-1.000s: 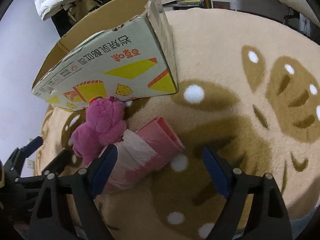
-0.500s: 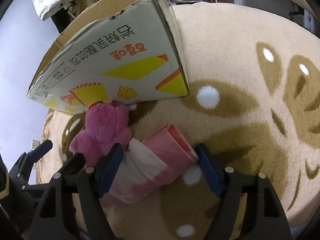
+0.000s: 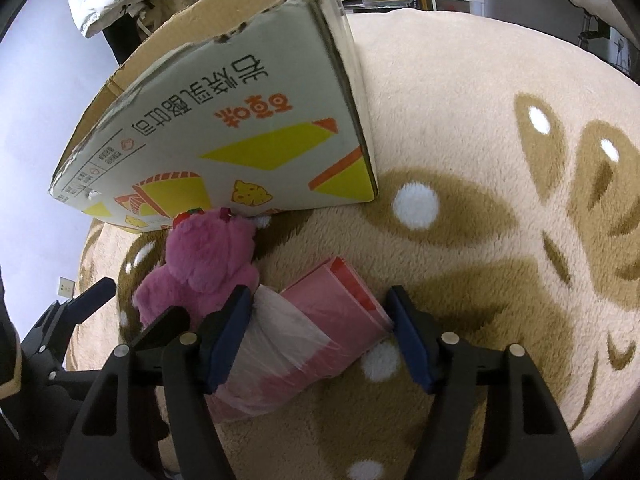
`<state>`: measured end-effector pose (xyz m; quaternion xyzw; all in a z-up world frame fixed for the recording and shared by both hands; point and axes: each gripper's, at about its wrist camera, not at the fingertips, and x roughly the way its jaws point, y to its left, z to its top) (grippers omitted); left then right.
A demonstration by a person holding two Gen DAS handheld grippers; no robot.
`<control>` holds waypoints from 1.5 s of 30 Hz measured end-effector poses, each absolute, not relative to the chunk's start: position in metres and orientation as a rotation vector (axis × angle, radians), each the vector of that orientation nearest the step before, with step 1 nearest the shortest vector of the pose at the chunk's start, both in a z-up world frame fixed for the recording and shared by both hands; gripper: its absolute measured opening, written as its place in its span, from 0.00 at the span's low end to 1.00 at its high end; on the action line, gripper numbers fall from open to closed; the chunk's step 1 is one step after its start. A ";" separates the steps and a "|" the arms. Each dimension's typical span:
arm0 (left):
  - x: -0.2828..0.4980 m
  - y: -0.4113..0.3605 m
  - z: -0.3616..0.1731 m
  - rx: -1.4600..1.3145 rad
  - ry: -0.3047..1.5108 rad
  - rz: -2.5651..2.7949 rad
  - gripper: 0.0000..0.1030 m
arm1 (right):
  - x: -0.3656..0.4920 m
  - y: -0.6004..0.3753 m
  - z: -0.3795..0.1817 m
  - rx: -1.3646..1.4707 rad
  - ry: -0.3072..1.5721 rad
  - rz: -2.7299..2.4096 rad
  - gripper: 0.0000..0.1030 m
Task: Organize soft objects
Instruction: 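Close the left gripper on the pink teddy bear while the right gripper closes on the pink wrapped roll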
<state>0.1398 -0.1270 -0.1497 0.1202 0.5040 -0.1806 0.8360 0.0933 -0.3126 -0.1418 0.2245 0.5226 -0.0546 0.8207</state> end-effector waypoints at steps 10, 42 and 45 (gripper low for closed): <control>0.152 -0.125 -0.161 0.188 1.138 -0.398 0.98 | 0.091 -0.317 -0.141 0.501 1.089 -0.104 0.62; 0.144 -0.158 -0.149 0.226 1.159 -0.505 0.63 | 0.092 -0.332 -0.125 0.565 1.025 -0.023 0.35; 0.145 -0.164 -0.151 0.217 1.167 -0.497 0.64 | 0.090 -0.333 -0.125 0.581 1.020 -0.024 0.33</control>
